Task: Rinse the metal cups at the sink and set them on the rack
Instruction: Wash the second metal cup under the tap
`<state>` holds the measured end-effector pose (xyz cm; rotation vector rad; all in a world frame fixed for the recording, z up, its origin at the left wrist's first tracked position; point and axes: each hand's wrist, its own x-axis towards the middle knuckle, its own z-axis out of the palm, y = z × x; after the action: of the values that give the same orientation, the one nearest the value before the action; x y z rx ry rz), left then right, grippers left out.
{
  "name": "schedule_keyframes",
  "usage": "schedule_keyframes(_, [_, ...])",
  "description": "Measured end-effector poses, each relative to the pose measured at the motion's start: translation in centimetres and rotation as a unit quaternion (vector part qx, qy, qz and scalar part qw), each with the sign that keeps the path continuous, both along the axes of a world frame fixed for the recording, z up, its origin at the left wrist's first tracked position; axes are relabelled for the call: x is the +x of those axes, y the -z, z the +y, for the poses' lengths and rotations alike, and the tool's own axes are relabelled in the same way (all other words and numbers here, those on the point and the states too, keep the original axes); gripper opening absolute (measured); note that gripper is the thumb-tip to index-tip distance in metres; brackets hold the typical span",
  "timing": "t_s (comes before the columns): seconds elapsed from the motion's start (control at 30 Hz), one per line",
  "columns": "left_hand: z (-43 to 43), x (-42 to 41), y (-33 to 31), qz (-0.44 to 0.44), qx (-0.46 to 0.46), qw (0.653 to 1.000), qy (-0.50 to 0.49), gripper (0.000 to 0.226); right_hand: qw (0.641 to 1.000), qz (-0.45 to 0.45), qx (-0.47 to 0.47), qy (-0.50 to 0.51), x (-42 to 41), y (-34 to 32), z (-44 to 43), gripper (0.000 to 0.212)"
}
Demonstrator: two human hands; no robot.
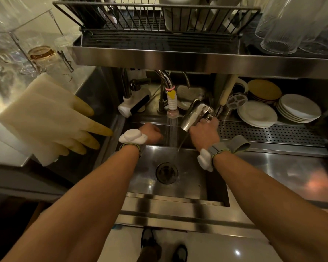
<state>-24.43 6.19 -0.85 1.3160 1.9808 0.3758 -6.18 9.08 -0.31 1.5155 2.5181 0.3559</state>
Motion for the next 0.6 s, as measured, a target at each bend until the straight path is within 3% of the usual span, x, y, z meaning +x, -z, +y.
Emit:
schedule_keyframes(0.13, [0.0, -0.1, 0.2, 0.003, -0.004, 1.000, -0.001, 0.034, 1.000, 0.011, -0.023, 0.016, -0.2, 0.1, 0.1, 0.023])
schedule_keyframes(0.23, [-0.1, -0.1, 0.2, 0.000, 0.003, 1.000, -0.004, 0.032, 0.990, 0.080, -0.109, 0.029, -0.7, 1.2, 0.5, 0.028])
schedule_keyframes(0.3, [0.0, -0.1, 0.5, -0.021, 0.007, 1.000, -0.017, 0.008, 0.989, 0.061, -0.131, -0.014, -1.0, 2.3, 0.3, 0.032])
schedule_keyframes(0.4, [0.3, 0.2, 0.7, -0.036, 0.006, 0.999, -0.023, 0.052, 0.990, 0.002, -0.110, -0.091, -1.7, 3.3, 0.3, 0.032])
schedule_keyframes(0.6, [1.8, 0.5, 1.5, -0.149, 0.035, 0.987, -0.051, 0.044, 0.977, 0.011, -0.140, -0.159, -3.6, 4.5, 1.4, 0.031])
